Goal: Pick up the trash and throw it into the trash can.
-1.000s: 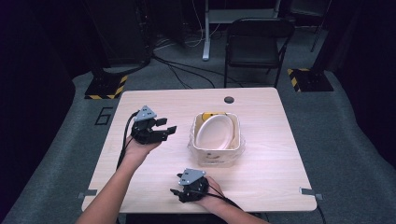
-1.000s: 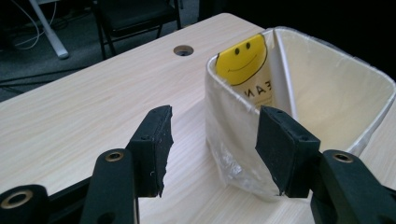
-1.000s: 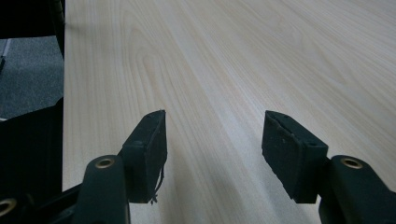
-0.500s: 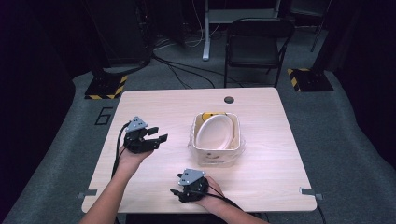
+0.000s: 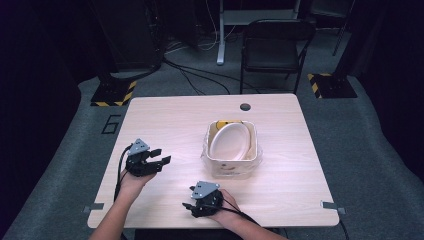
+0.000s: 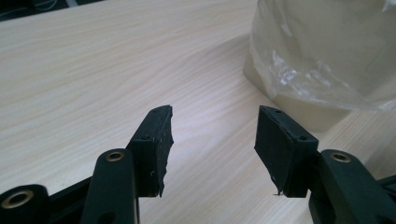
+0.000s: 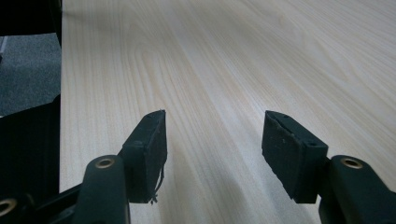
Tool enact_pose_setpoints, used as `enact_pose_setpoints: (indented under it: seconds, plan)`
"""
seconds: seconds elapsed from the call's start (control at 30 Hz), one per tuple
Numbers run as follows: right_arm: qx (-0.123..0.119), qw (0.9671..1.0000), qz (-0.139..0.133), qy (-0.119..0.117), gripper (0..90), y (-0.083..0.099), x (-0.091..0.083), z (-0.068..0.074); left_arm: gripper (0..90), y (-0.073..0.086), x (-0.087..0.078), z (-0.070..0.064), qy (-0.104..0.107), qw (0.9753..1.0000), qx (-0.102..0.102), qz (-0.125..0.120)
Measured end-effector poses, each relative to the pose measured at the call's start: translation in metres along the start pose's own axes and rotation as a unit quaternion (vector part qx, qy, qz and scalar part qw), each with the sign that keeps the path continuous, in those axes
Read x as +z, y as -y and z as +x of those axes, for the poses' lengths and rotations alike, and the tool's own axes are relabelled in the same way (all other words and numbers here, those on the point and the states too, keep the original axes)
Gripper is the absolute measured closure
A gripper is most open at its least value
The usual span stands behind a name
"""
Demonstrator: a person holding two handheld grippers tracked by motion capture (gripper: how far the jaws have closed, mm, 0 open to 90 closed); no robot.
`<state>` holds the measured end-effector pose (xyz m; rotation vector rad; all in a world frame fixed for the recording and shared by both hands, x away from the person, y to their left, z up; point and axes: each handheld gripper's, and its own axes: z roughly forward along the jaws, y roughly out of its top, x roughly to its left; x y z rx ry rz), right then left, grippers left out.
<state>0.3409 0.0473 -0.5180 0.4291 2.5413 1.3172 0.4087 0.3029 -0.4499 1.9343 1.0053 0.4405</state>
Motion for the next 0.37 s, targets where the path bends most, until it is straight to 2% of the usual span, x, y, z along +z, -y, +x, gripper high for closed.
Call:
enact_pose_setpoints:
  seconds: [0.37]
  plan:
    - [0.001, 1.0000, 0.002, 0.002, 39.4, 0.000, 0.000, 0.000, 45.3, 0.022, 0.003, 0.004, -0.003, 0.9999, -0.014, 0.002]
